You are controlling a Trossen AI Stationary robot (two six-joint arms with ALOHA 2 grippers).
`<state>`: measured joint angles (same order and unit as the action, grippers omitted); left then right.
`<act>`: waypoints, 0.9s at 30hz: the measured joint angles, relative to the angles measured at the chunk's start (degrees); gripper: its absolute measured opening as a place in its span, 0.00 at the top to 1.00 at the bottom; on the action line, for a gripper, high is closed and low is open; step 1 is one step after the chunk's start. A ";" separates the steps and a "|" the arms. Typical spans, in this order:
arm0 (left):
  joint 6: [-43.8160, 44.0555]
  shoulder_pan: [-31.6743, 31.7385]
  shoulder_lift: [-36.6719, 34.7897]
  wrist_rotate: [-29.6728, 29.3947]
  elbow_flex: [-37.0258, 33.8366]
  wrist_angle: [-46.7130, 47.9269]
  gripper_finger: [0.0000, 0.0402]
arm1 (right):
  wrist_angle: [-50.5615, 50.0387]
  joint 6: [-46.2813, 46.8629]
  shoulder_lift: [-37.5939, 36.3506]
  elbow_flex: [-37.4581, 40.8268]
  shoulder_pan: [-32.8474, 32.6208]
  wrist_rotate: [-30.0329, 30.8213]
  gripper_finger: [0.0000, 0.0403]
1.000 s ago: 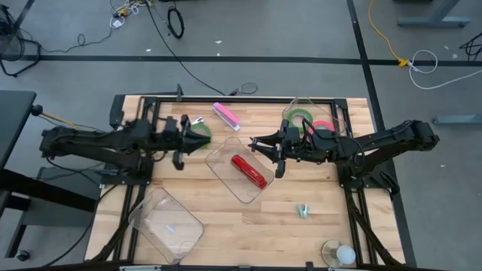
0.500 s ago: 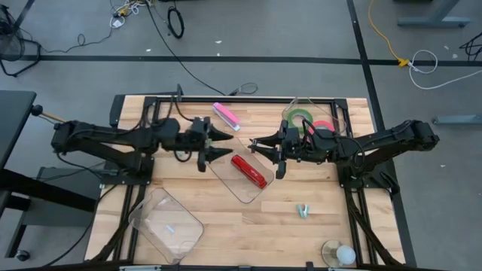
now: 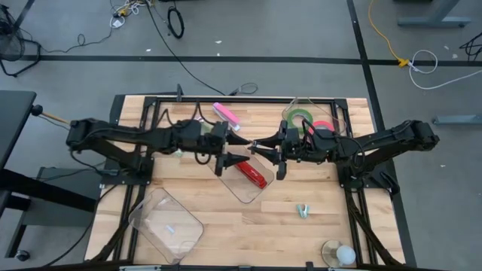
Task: Pick and place Stapler, Stapler remover, tape
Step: Put the black staple remover into the bottom transparent bin
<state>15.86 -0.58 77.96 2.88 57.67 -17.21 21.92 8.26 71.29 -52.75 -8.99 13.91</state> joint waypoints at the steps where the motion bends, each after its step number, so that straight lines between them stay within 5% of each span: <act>1: 0.00 -0.06 0.48 0.06 0.21 -0.21 0.28 | 0.02 -0.02 0.00 0.00 0.00 -0.02 0.73; 27: 1.08 -0.61 1.93 1.46 1.27 -3.94 0.29 | 0.27 -1.74 0.00 0.00 -0.07 -4.52 0.73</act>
<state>16.94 -1.19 79.90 4.34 58.94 -21.15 22.20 6.52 71.29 -52.75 -9.06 9.39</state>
